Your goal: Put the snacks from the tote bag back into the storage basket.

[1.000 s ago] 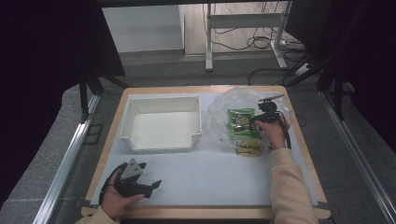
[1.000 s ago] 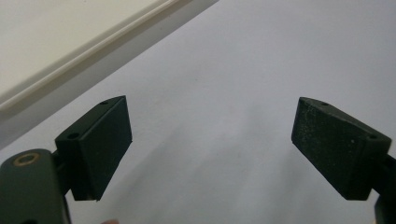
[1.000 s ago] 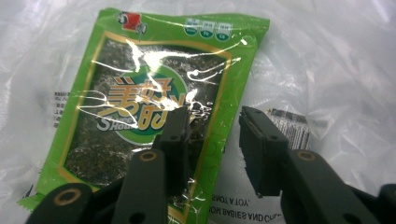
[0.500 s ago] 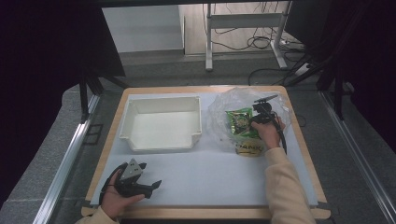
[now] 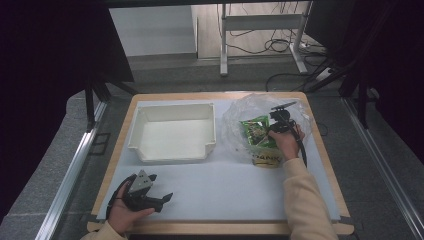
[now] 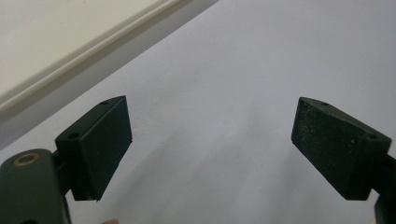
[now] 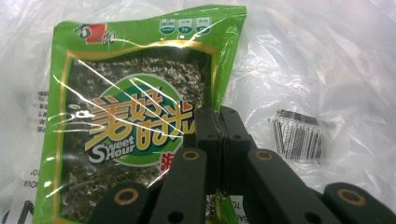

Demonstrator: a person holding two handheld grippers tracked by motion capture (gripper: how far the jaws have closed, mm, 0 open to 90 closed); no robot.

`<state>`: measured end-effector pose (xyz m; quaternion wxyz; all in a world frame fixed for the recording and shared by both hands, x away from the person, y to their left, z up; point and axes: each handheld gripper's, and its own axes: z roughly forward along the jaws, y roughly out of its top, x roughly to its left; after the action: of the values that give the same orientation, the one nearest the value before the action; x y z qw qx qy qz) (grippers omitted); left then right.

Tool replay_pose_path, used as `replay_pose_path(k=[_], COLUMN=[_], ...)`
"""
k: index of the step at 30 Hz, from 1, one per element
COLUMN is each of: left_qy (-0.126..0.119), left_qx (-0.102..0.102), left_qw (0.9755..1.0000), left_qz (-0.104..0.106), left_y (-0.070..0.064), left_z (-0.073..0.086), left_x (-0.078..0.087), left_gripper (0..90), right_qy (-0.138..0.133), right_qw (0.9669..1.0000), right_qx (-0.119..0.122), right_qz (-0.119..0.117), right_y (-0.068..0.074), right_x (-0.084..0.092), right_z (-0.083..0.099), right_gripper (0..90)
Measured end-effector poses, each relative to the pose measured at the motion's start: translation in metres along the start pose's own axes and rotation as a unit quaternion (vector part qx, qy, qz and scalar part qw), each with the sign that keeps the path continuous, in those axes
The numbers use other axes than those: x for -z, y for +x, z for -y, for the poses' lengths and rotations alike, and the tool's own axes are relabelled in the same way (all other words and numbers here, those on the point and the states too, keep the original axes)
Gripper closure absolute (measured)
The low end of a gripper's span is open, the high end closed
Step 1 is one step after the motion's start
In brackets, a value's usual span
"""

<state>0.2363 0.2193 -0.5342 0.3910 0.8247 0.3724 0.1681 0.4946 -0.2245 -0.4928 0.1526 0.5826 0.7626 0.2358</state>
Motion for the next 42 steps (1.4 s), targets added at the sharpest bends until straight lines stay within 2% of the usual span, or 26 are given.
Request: replay_pose_path(k=[8, 23, 31, 34, 42], left_qy=[-0.002, -0.007, -0.008, -0.008, -0.008], left_qx=[0.001, 0.004, 0.005, 0.004, 0.004], left_qw=[1.0000, 1.0000, 1.0000, 1.0000, 1.0000], left_qz=[-0.001, -0.002, -0.002, -0.003, -0.003], left_y=[0.001, 0.003, 0.003, 0.003, 0.003], left_z=[0.000, 0.000, 0.001, 0.001, 0.001], left_x=[0.001, 0.004, 0.005, 0.004, 0.005], left_gripper=[12.4, 12.5, 12.6, 12.6, 12.6], right_qy=[-0.011, -0.038, -0.057, -0.065, -0.088], right_qw=[0.9997, 0.9987, 0.9974, 0.9960, 0.9940], right_qx=[-0.005, -0.003, -0.006, -0.009, -0.012], right_qz=[-0.022, -0.034, -0.044, -0.061, -0.065], right_y=[-0.002, -0.005, -0.008, -0.009, -0.010], right_x=[0.006, 0.024, 0.038, 0.042, 0.058], right_z=[0.000, -0.001, 0.001, 0.002, 0.004], right_gripper=[89.8, 90.0, 90.0, 90.0, 90.0])
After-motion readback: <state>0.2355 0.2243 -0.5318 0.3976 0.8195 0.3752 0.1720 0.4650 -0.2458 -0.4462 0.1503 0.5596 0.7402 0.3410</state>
